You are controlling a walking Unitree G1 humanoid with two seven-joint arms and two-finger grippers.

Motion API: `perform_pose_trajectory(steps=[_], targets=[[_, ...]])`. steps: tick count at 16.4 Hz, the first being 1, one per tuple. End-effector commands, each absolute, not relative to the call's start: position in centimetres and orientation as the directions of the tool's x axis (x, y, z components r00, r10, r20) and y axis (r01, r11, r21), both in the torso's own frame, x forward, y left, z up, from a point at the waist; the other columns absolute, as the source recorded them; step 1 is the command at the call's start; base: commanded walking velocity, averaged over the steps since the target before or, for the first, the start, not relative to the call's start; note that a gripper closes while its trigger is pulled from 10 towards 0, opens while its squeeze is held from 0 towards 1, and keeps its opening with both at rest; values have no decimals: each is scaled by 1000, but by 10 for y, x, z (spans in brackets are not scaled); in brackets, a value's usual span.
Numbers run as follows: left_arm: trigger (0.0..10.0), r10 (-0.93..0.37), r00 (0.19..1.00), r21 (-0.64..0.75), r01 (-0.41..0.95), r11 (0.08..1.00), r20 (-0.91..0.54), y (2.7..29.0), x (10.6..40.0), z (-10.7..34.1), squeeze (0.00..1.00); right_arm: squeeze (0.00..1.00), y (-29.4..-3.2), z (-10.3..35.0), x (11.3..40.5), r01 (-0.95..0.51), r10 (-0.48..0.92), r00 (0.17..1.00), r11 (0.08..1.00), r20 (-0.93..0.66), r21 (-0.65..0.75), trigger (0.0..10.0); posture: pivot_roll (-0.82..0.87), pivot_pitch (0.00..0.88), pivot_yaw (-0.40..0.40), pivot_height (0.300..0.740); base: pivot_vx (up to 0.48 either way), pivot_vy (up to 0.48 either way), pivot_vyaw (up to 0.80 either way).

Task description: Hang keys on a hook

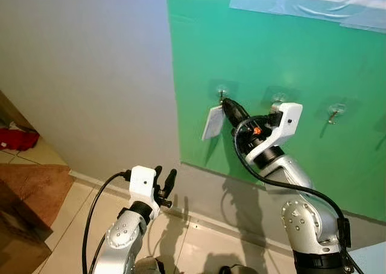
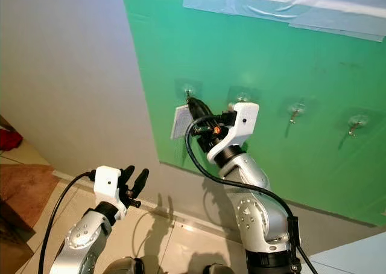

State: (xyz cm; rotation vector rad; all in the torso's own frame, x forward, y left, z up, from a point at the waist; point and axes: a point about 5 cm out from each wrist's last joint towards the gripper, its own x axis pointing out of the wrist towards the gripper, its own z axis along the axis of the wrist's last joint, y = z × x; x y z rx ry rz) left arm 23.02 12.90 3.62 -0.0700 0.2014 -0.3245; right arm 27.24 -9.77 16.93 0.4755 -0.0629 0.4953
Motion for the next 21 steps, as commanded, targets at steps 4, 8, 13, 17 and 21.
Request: perform_pose_trajectory(steps=[4,8,13,17,21], targets=[[10000,-320,931,-101,306,947,-174,128,231,41,0,0,-101,160,276,-407,418,906,823,63,398,10000,55,135,-5,740,0,0,0],[10000,-323,931,-102,309,946,-173,127,231,41,0,1000,-102,158,276,-404,419,907,826,51,394,10000,55,134,-3,740,0,0,0],[10000,-325,929,-100,312,945,-176,127,233,42,0,1000,-107,154,269,-407,419,906,815,66,413,10000,52,132,-4,740,0,0,0],[10000,-325,925,-95,312,945,-200,128,232,38,0,1000,-117,150,258,-422,424,900,794,97,437,10000,47,134,0,740,0,0,0],[10000,-278,922,-87,265,960,-269,136,232,26,0,0,-121,113,235,-463,504,864,773,24,434,10000,43,137,3,740,0,0,0]])
